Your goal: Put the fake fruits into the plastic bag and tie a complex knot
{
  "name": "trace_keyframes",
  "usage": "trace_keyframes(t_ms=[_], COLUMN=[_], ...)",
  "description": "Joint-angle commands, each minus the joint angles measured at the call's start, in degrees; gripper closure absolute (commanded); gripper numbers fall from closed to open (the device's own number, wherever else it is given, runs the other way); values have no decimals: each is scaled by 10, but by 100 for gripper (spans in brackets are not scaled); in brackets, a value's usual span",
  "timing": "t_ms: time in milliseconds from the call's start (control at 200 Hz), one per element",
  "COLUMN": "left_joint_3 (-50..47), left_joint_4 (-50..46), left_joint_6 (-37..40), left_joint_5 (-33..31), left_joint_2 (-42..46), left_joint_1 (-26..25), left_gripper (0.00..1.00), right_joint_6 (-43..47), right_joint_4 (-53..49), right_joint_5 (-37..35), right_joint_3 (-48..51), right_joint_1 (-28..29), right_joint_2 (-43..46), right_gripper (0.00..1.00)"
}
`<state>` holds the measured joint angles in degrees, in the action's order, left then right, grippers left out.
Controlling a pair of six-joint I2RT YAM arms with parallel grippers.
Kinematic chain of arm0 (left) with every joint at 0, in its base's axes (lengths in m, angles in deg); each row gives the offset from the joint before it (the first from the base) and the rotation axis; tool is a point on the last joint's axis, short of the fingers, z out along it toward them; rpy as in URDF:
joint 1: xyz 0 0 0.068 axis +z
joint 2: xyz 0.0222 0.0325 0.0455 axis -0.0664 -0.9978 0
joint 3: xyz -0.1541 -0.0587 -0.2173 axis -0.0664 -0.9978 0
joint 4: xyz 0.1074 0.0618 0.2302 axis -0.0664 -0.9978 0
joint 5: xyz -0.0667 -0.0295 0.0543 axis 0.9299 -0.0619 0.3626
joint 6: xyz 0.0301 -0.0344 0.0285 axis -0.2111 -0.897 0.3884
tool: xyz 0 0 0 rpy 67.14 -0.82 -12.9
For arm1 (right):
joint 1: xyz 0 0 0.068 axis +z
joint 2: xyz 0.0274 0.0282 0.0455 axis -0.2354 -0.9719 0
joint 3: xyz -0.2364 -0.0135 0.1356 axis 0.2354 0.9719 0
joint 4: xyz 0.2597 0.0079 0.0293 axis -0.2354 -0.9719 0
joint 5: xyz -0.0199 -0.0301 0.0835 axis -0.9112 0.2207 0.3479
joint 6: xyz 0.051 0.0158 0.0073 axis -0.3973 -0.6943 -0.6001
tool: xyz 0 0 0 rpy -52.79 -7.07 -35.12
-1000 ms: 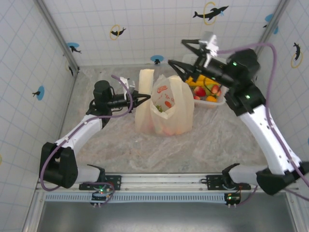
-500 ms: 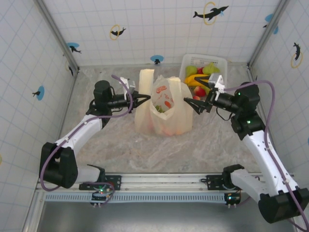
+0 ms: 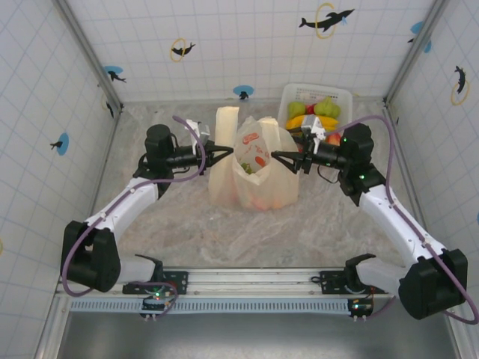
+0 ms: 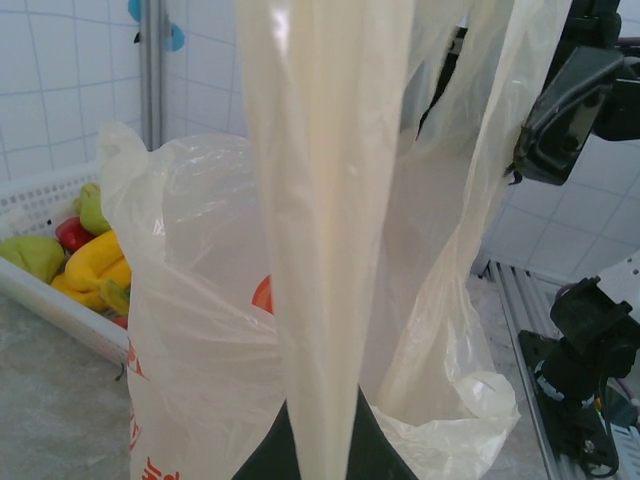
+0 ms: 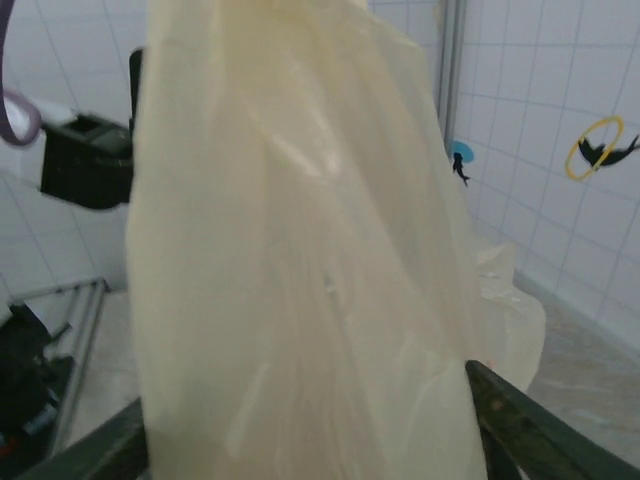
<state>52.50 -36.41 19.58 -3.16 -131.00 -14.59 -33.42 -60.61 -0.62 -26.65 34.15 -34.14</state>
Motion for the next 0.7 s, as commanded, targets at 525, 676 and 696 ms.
trace_keyframes(t_ms=[525,676,696], left_joint_3=[97,169,181], left_joint_4=[-175,-244,-250], left_joint_6=[69,142,147], left_joint_5=[-115,-208,-218], left_joint_2=[218,170,159], left_joint_1=[-27,-193,-210], left_gripper=[42,41,41], right_joint_6=[-7,-8,-9], right_joint_4=[1,2,3], right_joint_5=[-45,-49,-49], right_joint_3=[-11,-11,-10], right_joint_1=[7,9,9], right_joint_2=[15,16,15], right_gripper=[88,88,88])
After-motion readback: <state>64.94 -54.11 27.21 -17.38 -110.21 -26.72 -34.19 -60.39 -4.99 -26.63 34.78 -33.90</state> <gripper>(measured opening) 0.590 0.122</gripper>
